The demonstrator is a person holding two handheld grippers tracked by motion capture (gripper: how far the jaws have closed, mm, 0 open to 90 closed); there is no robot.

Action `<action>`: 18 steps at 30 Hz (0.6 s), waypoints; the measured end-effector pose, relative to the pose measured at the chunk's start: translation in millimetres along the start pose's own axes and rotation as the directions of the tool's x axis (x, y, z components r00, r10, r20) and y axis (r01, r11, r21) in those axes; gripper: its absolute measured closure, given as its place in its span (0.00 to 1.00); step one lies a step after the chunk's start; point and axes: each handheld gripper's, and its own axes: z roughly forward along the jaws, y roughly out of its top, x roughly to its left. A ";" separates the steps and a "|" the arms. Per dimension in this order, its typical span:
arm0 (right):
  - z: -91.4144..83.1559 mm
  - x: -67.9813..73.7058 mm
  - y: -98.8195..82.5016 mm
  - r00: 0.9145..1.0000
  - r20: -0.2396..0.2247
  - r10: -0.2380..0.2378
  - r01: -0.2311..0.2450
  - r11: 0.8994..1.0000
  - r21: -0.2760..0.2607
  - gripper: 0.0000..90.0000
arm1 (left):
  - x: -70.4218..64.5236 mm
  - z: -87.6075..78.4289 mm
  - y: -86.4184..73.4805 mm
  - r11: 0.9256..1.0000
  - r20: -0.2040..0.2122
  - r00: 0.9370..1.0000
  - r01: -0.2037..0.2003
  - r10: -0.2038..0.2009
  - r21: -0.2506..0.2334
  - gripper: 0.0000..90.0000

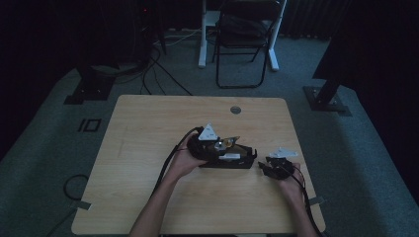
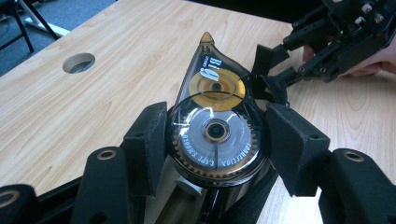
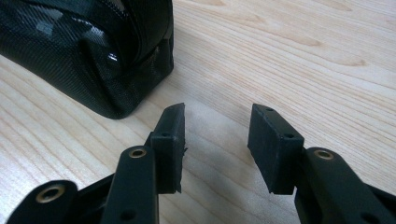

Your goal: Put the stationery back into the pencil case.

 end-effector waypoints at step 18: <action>0.8 -0.1 -0.6 1.000 -0.003 0.000 0.000 1.000 0.004 0.63 | 1.2 6.3 -9.1 0.999 0.003 1.000 0.013 -0.013 0.030 0.46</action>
